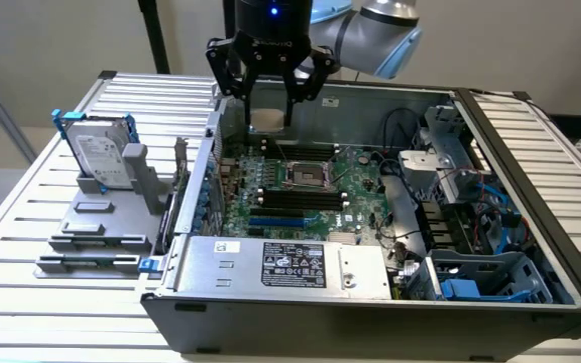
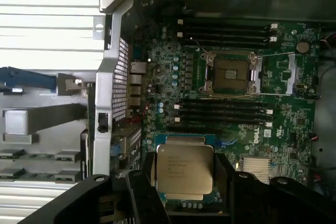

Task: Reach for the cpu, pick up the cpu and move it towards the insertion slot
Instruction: 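Pick up the cpu and move it towards the insertion slot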

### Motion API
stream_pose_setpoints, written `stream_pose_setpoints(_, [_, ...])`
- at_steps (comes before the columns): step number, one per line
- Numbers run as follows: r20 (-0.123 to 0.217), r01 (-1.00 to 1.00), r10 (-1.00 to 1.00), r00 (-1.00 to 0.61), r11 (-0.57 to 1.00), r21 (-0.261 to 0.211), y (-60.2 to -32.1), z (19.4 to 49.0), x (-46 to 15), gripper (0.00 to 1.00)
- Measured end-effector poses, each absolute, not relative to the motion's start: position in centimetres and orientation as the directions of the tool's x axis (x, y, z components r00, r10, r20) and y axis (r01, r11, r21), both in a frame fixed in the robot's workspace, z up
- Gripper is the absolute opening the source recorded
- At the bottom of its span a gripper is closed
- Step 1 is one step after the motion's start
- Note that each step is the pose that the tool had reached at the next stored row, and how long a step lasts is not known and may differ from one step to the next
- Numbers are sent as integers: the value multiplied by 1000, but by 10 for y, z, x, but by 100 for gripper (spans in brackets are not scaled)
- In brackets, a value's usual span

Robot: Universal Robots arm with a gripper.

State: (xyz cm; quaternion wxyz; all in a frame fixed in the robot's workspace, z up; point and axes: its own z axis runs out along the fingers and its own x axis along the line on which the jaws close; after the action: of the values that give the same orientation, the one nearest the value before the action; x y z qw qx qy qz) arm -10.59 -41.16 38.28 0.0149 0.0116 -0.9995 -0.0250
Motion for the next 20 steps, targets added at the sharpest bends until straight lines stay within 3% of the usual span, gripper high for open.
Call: stream_pose_setpoints(20, [29,-22,-24,-999,998,50,-364,368,-50,54])
